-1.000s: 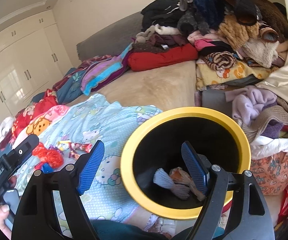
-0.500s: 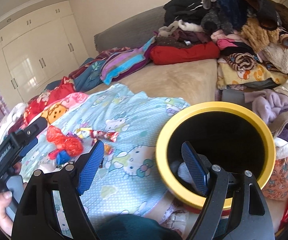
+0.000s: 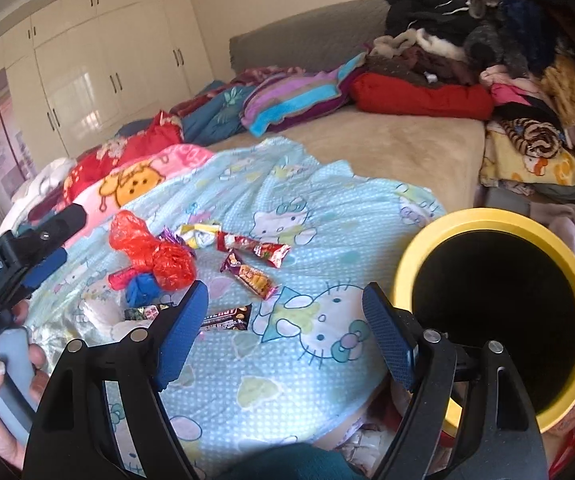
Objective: Collect trash
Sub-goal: 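Move both tools back over the remaining trash on the bed, then grasp the red plastic bag with the left tool while the right tool grasps a candy wrapper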
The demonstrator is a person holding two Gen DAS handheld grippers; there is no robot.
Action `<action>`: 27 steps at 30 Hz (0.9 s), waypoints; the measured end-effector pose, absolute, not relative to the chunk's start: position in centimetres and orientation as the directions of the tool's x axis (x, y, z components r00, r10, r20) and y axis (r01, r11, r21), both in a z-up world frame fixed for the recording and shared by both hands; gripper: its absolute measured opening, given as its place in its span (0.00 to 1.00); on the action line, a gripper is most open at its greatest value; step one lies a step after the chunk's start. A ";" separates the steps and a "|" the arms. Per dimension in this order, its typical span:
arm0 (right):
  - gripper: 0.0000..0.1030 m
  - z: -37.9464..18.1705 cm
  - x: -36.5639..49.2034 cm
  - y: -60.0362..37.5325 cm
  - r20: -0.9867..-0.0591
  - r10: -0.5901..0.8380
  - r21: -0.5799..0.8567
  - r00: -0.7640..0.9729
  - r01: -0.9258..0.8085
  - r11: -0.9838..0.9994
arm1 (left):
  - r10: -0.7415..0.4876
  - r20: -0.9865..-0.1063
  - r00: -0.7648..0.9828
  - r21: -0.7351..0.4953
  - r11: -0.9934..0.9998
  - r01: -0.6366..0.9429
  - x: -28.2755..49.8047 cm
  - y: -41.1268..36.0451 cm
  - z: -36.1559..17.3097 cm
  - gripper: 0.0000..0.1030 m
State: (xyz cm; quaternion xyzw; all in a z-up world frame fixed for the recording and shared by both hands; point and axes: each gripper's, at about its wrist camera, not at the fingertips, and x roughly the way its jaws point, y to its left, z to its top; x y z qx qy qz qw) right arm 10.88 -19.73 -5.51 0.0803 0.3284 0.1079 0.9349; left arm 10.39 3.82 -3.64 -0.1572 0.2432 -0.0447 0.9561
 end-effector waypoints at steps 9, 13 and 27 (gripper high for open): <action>0.74 -8.4 15.3 -18.2 -0.653 0.256 0.221 0.713 -0.144 0.965 | -0.119 -0.491 0.863 -0.315 0.948 -0.048 13.2 7.0 -5.0 0.89; 0.70 -9.3 16.9 -17.6 -0.672 0.259 0.220 0.694 -0.147 0.964 | -0.099 -0.511 0.854 -0.310 0.948 -0.075 14.8 8.4 -5.6 0.89; 0.54 -13.2 22.2 -15.8 -0.751 0.305 0.263 0.586 -0.158 0.952 | -0.092 -0.601 0.794 -0.338 0.930 -0.148 20.4 12.1 -8.2 0.89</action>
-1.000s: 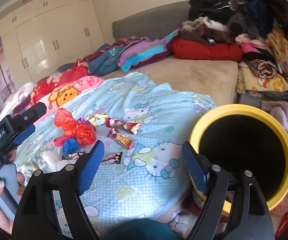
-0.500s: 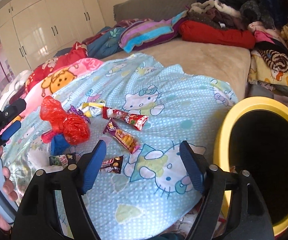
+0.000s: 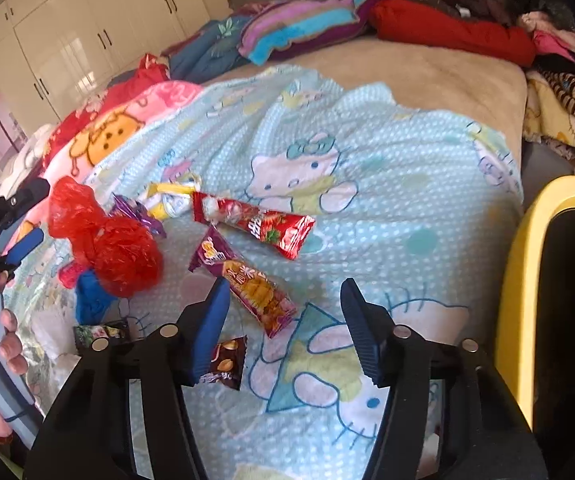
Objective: Collect trash
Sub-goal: 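Grasp the red plastic bag with the left tool while the right tool grasps a candy wrapper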
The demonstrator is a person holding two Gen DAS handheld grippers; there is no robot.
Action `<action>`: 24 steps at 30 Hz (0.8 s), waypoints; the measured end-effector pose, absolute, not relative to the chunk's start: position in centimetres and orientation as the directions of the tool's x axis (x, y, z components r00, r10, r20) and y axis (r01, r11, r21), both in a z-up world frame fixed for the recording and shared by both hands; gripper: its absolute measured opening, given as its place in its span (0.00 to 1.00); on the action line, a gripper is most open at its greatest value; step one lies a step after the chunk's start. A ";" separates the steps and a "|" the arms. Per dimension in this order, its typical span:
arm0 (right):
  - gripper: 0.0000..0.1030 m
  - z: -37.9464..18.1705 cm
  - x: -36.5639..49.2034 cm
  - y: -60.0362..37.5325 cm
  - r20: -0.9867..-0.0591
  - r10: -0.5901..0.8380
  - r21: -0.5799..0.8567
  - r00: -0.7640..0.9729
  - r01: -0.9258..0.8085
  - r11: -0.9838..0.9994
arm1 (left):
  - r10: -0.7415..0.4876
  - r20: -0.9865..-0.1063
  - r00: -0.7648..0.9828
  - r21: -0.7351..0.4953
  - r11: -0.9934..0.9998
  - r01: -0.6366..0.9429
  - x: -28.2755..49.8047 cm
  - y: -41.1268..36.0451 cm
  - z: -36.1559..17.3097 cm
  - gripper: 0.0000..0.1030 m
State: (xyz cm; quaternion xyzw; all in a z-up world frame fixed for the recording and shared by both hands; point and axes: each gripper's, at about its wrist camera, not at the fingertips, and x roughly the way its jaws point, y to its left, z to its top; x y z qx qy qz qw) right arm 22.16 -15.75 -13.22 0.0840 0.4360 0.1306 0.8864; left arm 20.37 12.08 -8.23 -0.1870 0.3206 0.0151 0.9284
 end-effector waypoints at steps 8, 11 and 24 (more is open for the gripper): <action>0.34 -14.6 23.0 -15.4 -0.794 0.287 0.250 0.535 -0.144 0.958 | -0.121 -0.632 0.765 -0.363 0.919 -0.155 21.7 12.4 -9.8 0.76; 0.17 -14.6 22.9 -15.9 -0.787 0.293 0.263 0.543 -0.134 0.955 | -0.139 -0.633 0.761 -0.385 0.910 -0.154 21.6 12.1 -10.2 0.65; 0.12 -12.6 21.2 -17.2 -0.697 0.311 0.297 0.646 -0.134 0.945 | -0.196 -0.591 0.782 -0.403 0.912 -0.076 19.8 10.1 -8.5 0.07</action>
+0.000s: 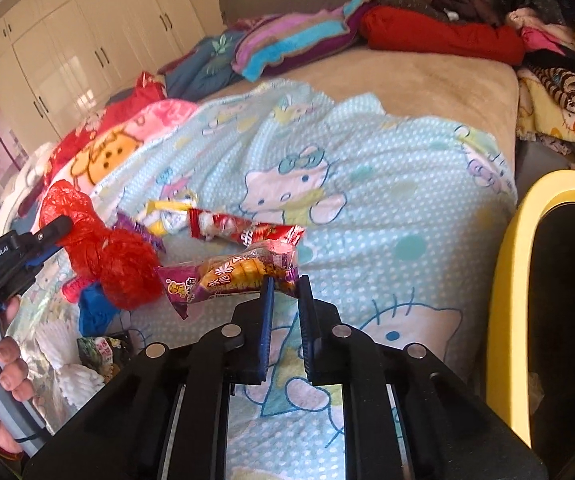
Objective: Collect trash
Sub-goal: 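Grasp the red plastic bag with the left tool while the right tool grasps a candy wrapper, then carry both items over the yellow bin and open both tools to drop them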
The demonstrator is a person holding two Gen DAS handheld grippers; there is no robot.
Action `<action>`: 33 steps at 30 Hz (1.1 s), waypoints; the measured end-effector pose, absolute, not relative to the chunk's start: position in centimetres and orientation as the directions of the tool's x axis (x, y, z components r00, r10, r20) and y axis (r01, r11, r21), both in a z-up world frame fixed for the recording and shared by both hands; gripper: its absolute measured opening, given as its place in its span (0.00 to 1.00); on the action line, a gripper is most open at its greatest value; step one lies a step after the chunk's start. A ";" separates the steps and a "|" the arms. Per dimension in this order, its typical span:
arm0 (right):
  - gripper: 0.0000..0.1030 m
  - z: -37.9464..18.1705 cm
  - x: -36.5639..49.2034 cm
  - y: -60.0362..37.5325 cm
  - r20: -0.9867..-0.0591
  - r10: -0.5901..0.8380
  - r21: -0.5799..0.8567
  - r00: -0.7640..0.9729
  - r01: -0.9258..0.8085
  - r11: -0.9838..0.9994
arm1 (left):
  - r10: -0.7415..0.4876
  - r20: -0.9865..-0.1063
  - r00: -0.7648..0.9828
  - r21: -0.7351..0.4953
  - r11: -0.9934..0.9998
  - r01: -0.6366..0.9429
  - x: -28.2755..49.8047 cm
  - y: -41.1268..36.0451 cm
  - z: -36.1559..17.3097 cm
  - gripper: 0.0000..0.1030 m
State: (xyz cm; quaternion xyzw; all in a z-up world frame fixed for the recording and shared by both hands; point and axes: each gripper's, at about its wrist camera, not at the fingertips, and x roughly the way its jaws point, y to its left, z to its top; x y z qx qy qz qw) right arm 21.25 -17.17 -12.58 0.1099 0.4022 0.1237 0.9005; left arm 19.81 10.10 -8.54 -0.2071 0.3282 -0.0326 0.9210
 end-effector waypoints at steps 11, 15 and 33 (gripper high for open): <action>0.12 -11.0 19.1 -18.4 -0.641 0.286 0.297 0.712 -0.114 0.948 | -0.242 -0.501 0.831 -0.432 0.902 0.002 16.7 8.6 -5.6 0.03; 0.12 -10.7 18.2 -18.7 -0.631 0.280 0.294 0.724 -0.111 0.949 | -0.252 -0.483 0.838 -0.431 0.902 0.023 15.8 8.1 -4.8 0.03; 0.11 -9.0 14.2 -18.7 -0.588 0.283 0.276 0.758 -0.141 0.951 | -0.290 -0.432 0.854 -0.426 0.900 0.090 12.0 5.9 -2.0 0.03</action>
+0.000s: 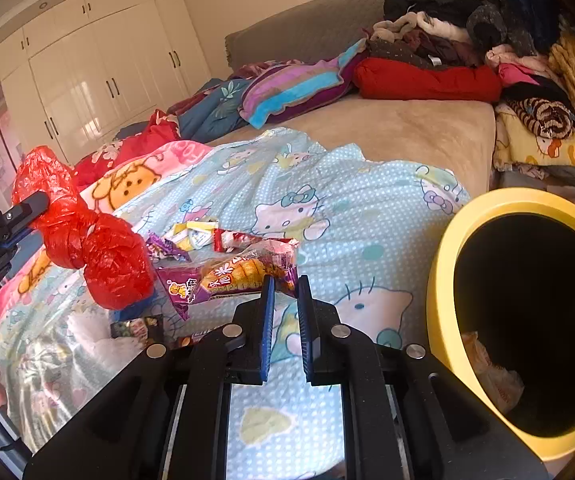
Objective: Collect trash
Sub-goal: 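Carry both items over the yellow bin and open both tools to drop them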
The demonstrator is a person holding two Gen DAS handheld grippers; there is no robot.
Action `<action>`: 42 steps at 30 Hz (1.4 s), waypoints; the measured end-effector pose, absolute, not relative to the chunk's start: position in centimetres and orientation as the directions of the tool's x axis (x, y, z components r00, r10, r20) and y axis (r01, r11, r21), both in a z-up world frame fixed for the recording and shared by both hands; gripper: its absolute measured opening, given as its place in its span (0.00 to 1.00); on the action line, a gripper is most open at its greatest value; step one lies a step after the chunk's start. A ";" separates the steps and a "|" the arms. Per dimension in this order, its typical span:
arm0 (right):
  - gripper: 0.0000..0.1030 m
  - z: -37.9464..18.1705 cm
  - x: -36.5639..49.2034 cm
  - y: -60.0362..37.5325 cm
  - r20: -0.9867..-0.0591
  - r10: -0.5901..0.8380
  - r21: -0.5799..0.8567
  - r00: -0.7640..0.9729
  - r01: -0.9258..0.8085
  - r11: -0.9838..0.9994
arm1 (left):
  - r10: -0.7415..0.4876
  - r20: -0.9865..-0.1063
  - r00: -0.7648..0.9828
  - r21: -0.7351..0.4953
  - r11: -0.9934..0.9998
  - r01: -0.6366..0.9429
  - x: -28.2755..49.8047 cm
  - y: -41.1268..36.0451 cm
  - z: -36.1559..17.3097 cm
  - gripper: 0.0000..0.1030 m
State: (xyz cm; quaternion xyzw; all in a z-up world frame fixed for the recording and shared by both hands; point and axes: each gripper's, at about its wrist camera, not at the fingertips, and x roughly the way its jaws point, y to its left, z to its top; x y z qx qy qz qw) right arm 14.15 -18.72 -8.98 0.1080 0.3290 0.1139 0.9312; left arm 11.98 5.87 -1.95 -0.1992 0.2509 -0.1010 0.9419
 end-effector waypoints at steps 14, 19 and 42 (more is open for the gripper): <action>0.11 -6.7 12.0 -21.0 -0.574 0.264 0.273 0.776 -0.123 0.954 | -0.319 -0.401 0.859 -0.409 0.901 0.143 10.2 3.8 -0.1 0.03; 0.11 -5.9 11.7 -22.6 -0.565 0.235 0.272 0.791 -0.090 0.958 | -0.340 -0.393 0.855 -0.401 0.900 0.173 10.0 2.4 0.5 0.03; 0.11 -4.7 11.4 -30.0 -0.535 0.109 0.298 0.838 0.066 0.952 | -0.425 -0.392 0.816 -0.363 0.887 0.287 9.6 -3.3 0.8 0.03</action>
